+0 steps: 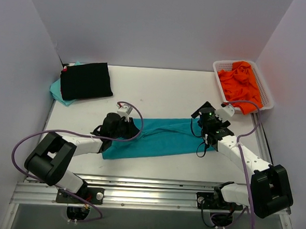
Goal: Fold and stack the t-shirts
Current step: Fold the tshirt
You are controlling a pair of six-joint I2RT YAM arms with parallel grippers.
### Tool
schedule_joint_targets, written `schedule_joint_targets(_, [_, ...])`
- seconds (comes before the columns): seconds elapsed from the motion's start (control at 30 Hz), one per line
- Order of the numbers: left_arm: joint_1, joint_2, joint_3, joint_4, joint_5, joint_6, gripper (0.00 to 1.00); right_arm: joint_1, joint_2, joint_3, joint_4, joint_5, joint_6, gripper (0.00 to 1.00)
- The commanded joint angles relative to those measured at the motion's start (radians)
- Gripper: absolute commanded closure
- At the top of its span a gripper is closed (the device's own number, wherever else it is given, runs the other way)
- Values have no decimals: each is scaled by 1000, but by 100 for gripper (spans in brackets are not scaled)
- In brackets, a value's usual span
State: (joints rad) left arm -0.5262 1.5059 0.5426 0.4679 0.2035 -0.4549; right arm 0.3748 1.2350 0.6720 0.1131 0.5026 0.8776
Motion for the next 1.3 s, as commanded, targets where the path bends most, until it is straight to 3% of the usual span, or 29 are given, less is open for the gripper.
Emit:
schedule_joint_targets(0.0, [5, -44, -19, 35, 22, -13, 77, 6, -19, -9, 2, 53, -6, 1])
schedule_joint_targets(0.13, [-20, -50, -46, 60, 37, -42, 87, 4, -35, -17, -4, 56, -3, 1])
schedule_joint_targets(0.33, [-228, -101, -52, -20, -91, -65, 84, 4, -60, -23, -12, 60, -2, 1])
schedule_joint_targets(0.43, [-342, -154, -50, -72, -151, -108, 51, 6, -60, -20, -12, 60, 0, 1])
schedule_joint_targets(0.5, [-403, -224, -58, -106, -189, -139, 9, 6, -57, -22, -6, 60, 0, 1])
schedule_joint_targets(0.53, [-423, -254, -59, -126, -216, -145, 6, 6, -55, -22, -4, 60, 0, 1])
schedule_joint_targets(0.77, [-460, -478, -59, -314, -478, -168, 6, 12, -13, -20, 34, 25, 0, 1])
schedule_joint_targets(0.97, [-459, -444, -37, -442, -741, -240, 6, 16, 1, -18, 46, 19, -3, 2])
schedule_joint_targets(1.03, [-483, -370, 78, -671, -897, -327, 6, 18, -6, -17, 43, 27, -6, 2])
schedule_joint_targets(1.07, [-556, -333, 132, -880, -1093, -376, 6, 18, -9, -18, 43, 30, -6, 2])
schedule_joint_targets(1.1, [-581, -250, 181, -966, -1149, -472, 6, 16, -11, -20, 49, 34, -6, 2])
schedule_joint_targets(1.17, [-590, -182, 264, -1012, -1159, -493, 6, 18, -3, -23, 59, 33, -6, 2])
schedule_joint_targets(1.27, [-592, -145, 234, -932, -1095, -502, 6, 24, 26, -8, 60, 25, -8, 2])
